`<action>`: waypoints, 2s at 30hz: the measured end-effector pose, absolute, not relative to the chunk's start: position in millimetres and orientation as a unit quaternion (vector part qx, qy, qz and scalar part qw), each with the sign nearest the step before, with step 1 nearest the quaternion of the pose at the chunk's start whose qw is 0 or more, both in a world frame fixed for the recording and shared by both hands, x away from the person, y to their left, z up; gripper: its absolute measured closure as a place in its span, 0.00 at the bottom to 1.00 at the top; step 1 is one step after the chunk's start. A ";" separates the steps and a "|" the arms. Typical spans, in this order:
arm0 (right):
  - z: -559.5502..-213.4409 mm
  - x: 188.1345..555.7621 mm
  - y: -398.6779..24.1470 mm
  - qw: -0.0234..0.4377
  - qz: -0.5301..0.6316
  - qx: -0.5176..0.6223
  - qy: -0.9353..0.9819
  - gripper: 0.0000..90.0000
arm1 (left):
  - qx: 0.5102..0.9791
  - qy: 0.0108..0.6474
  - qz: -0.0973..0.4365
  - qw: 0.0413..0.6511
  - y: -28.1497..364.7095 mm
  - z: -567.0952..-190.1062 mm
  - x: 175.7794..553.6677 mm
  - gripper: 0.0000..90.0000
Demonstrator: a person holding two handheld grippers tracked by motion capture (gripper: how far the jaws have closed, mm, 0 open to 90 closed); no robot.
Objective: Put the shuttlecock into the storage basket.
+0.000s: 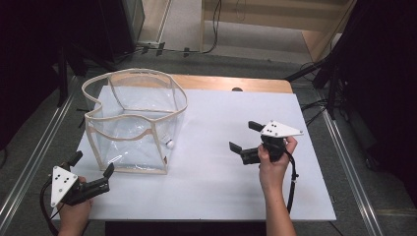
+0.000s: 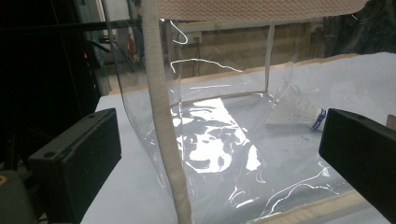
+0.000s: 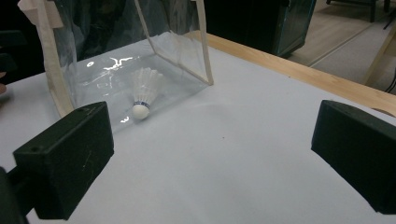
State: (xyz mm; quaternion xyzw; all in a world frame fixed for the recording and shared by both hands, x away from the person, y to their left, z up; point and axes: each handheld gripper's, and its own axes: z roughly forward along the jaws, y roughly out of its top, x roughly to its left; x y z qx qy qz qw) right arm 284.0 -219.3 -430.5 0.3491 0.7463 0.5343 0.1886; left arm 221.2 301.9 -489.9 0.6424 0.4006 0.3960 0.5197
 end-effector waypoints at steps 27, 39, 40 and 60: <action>-454.4 261.4 -256.3 0.197 0.527 0.382 0.733 0.00 | 0.642 0.401 0.396 0.520 302.5 -489.9 221.1 0.00; -468.2 247.8 -273.7 0.203 0.526 0.397 0.725 0.00 | 0.642 0.401 0.397 0.519 302.2 -490.0 221.1 0.00; -470.0 245.4 -276.6 0.203 0.525 0.399 0.724 0.00 | 0.641 0.401 0.397 0.519 302.1 -490.0 221.1 0.00; -488.0 226.3 -313.4 0.220 0.515 0.428 0.710 0.00 | 0.642 0.399 0.397 0.520 302.4 -490.0 220.9 0.00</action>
